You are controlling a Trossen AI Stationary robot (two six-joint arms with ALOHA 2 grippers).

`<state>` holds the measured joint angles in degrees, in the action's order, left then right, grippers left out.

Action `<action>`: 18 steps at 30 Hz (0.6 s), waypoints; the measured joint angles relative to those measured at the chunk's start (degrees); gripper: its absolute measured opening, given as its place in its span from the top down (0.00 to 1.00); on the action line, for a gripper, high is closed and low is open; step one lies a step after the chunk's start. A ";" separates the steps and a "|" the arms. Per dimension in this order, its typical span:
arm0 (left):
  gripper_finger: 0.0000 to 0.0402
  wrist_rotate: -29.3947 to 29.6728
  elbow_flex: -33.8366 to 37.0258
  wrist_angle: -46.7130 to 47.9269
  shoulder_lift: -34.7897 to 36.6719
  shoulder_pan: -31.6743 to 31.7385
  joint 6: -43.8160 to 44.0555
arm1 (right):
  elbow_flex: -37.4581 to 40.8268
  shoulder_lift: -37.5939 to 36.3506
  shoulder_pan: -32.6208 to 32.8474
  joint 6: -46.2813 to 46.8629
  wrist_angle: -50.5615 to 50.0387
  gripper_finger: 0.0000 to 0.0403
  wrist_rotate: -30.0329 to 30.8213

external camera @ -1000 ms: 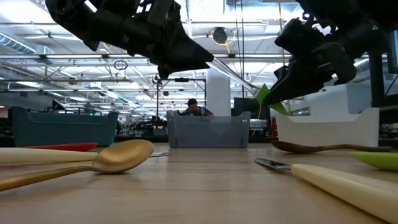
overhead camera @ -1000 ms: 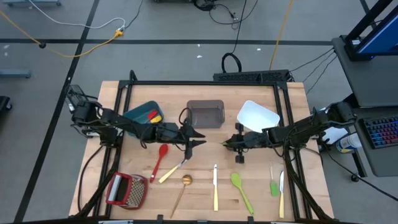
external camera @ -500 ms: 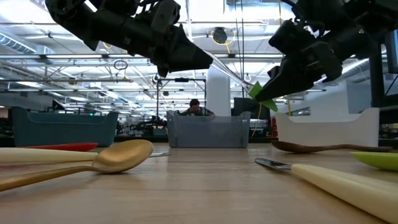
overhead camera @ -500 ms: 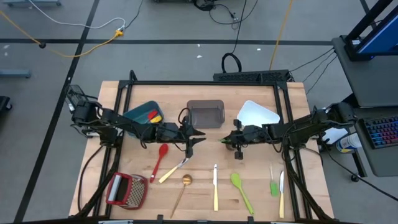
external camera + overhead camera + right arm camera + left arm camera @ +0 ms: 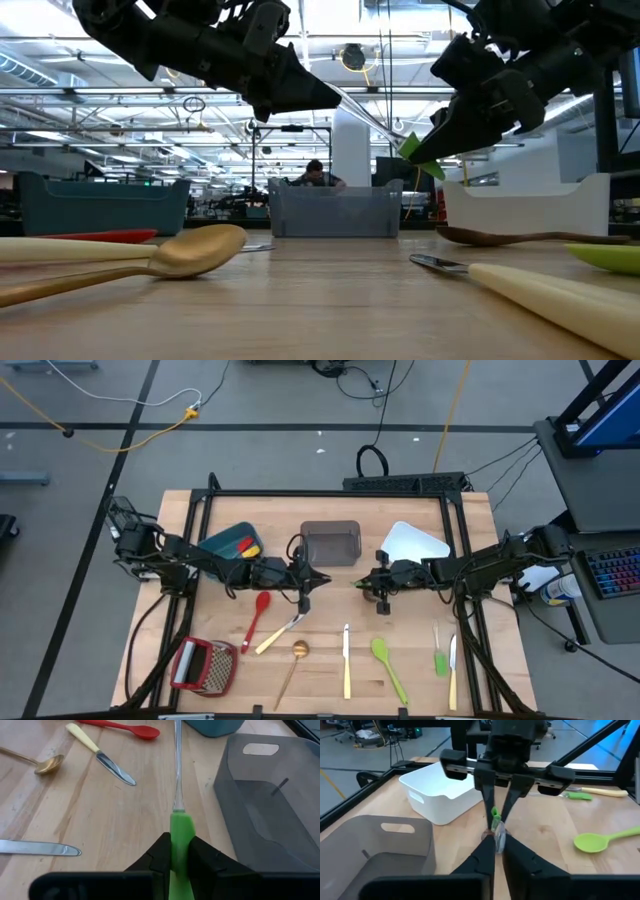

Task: Pick & Place Kitchen Items
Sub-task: Put the left green spatula into the blue bin

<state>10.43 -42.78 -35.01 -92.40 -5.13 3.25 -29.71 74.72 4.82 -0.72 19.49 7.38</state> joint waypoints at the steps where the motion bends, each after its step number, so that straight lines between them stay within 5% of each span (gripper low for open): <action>1: 0.89 0.14 0.00 -0.05 0.00 0.01 0.00 | 0.00 0.00 0.00 0.03 0.00 0.91 0.00; 11: 0.75 0.16 0.00 -2.55 0.00 0.00 -3.84 | 0.00 0.00 0.02 1.36 0.02 0.91 -0.02; 18: 0.83 0.16 0.00 -2.53 0.00 0.01 -4.10 | 0.00 0.00 0.02 1.71 0.01 0.90 0.00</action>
<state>10.59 -42.78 -37.54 -92.40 -5.11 -0.86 -29.71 74.72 4.84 0.99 19.50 7.38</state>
